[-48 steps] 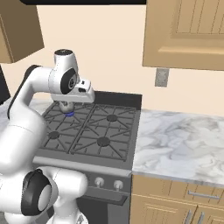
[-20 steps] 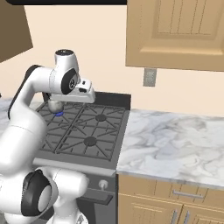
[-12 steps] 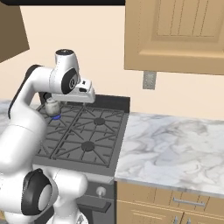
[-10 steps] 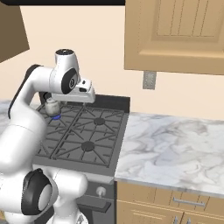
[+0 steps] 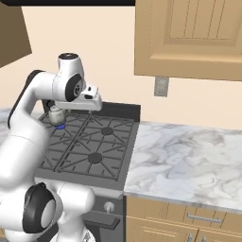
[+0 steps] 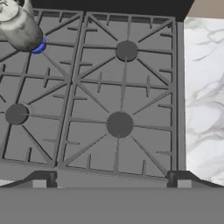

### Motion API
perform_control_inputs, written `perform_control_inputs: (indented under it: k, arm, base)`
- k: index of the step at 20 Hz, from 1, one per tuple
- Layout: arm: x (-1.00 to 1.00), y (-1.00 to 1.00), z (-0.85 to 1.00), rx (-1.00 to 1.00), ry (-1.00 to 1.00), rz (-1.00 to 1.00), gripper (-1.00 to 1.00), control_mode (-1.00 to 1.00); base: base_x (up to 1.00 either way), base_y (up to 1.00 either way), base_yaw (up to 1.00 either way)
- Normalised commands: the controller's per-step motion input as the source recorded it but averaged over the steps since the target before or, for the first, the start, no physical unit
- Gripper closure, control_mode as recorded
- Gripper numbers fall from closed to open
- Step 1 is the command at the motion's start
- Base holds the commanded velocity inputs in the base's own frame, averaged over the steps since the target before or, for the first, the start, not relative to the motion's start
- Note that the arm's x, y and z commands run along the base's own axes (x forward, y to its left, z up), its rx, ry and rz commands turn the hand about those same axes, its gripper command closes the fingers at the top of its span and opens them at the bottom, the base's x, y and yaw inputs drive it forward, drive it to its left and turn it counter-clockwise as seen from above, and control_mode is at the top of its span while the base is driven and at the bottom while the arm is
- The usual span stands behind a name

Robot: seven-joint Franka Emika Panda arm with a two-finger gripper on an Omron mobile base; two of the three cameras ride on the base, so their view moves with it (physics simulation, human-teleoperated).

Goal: Lower the heat of the kettle.

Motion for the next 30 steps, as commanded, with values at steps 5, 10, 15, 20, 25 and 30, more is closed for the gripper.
perform_control_inputs:
  k: [5,10,15,20,25,30]
  arm:
    - [-0.11,0.8,0.0,-0.31,-0.01,0.14,-1.0,-1.0]
    - [-0.2,1.0,-0.22,-0.49,-0.04,0.24,-1.0,-1.0]
    - [-0.33,1.0,-0.53,-0.49,-0.09,0.26,-1.0,-1.0]
    - [-0.36,0.87,-0.72,-0.48,-0.01,0.32,-1.0,-1.0]
    - [-0.13,0.22,-0.76,-0.37,0.0,0.2,-1.0,-1.0]
    - [-0.34,0.03,-0.62,-0.21,-0.01,0.16,-1.0,-1.0]
  base:
    - [0.0,0.0,0.0]
    - [0.0,0.0,0.0]
    - [0.0,0.0,0.0]
    - [0.0,0.0,0.0]
    - [0.0,0.0,0.0]
    - [0.0,0.0,0.0]
